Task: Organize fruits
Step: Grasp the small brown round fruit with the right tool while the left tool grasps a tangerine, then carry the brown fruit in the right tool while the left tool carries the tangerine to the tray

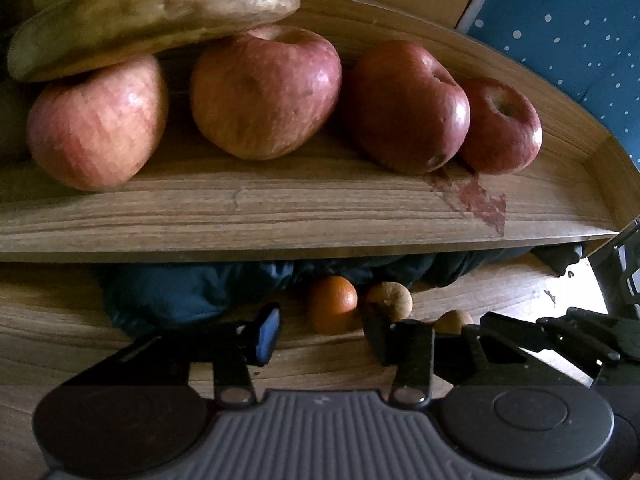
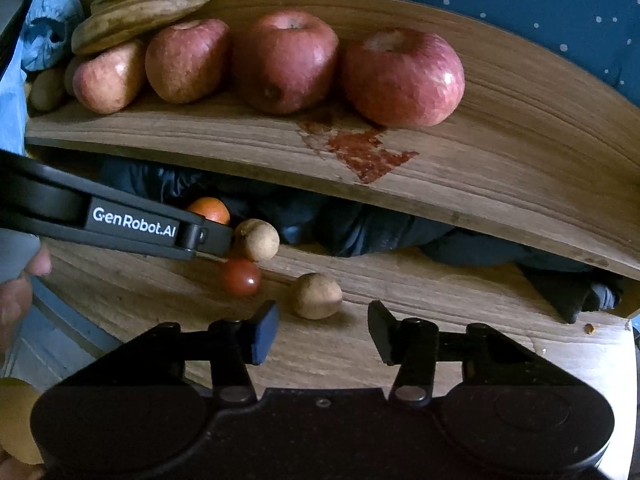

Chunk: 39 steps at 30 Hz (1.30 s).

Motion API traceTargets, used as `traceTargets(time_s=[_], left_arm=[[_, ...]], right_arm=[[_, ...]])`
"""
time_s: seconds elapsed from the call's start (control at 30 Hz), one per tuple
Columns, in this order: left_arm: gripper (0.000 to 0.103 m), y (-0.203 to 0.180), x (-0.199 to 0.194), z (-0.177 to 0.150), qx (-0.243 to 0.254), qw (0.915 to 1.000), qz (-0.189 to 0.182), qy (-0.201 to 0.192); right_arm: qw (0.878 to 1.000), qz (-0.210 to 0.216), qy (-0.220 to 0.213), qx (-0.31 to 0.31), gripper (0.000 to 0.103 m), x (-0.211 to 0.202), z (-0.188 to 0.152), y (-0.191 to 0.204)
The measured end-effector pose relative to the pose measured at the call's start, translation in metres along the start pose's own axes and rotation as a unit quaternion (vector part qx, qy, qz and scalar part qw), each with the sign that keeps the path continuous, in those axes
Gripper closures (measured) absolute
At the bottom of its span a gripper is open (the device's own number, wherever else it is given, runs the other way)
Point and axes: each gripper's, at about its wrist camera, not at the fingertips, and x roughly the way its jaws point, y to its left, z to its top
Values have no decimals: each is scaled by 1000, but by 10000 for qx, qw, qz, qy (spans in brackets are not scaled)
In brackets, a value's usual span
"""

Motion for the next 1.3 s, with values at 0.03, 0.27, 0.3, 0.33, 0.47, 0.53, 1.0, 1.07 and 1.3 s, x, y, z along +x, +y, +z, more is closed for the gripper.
traceTargets(time_s=[0.03,0.27,0.3,0.33,0.47,0.53,1.0,1.07,1.3], left_arm=[[57,-1,1,1,-7,10000,2,4],[67,1,3,5,-45,9999,-111,17],[69,1,3,6,-38,9999,-111,19],[71,2,4,6,-37,9999,-124,20],[74,2,3,5,-27,9999,-148,19],[74,1,2,4,-34,9999,-146,19],[75,1,-18,-4,52,9999,-95,-14],[75,-1,-24,-5,46,9999,-87,-32],[75,-10,-43,-15,125,9998,-75,-164]], right_arm=[[10000,16,-1,2,54,2,1,0],[9998,158,15,105,61,10,8,-1],[9998,160,7,96,63,10,9,-1],[9998,172,6,94,65,10,9,-1],[9997,202,-17,113,71,7,8,-3],[9997,212,-19,105,71,6,7,-3],[9995,289,-132,9,72,-11,2,-3],[9994,304,-165,-15,72,-14,2,-4],[9990,330,-292,-77,72,-34,-4,-2]])
